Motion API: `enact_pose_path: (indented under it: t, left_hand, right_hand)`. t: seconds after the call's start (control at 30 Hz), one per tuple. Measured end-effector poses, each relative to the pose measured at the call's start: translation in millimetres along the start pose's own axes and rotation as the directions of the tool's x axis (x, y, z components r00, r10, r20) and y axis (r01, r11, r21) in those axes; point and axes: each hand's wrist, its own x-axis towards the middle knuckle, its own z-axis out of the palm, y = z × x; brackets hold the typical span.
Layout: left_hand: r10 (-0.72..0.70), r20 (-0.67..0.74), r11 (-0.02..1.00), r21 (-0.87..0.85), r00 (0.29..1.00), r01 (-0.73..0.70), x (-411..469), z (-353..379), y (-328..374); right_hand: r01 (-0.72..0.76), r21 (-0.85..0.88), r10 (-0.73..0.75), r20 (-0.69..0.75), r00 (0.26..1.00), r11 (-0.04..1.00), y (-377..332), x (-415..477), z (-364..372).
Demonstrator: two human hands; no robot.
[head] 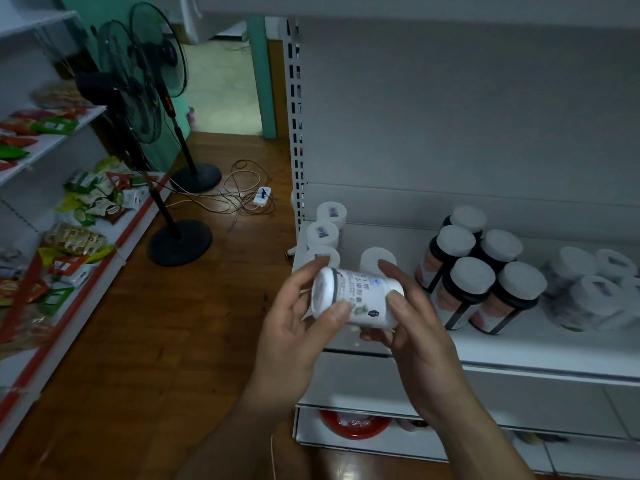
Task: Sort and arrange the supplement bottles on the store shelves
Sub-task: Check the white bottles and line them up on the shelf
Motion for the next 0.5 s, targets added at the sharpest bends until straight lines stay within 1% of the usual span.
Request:
enact_pose_path:
  t: [0.13, 0.23, 0.27, 0.4, 0.5]
  left_hand:
    - [-0.08, 0.01, 0.996, 0.036, 0.997, 0.079, 0.8, -4.7, -3.2]
    - [-0.044, 0.095, 0.996, 0.085, 0.995, 0.036, -0.4, -11.1, -8.5]
    - [-0.031, 0.102, 0.996, 0.092, 0.994, 0.021, -0.2, -11.6, -9.3]
    - [-0.065, 0.01, 0.996, 0.054, 0.998, 0.065, 2.8, -9.2, -6.4]
    - [-0.103, -0.009, 0.992, 0.073, 0.995, 0.103, 2.3, -8.8, -7.5]
  right_hand:
    - [0.003, -0.007, -0.004, -0.062, 0.998, 1.0, 0.0, 1.3, -1.5]
    - [-0.032, -0.005, 0.032, -0.102, 0.994, 0.999, -0.8, 3.1, -2.9]
    - [-0.029, -0.021, 0.027, -0.105, 0.994, 0.999, -1.6, 3.4, -3.5]
    - [0.017, -0.152, -0.029, -0.076, 0.997, 0.988, -6.2, 0.3, -6.0]
    - [0.022, -0.204, -0.038, -0.076, 0.996, 0.979, -7.6, -1.2, -6.9]
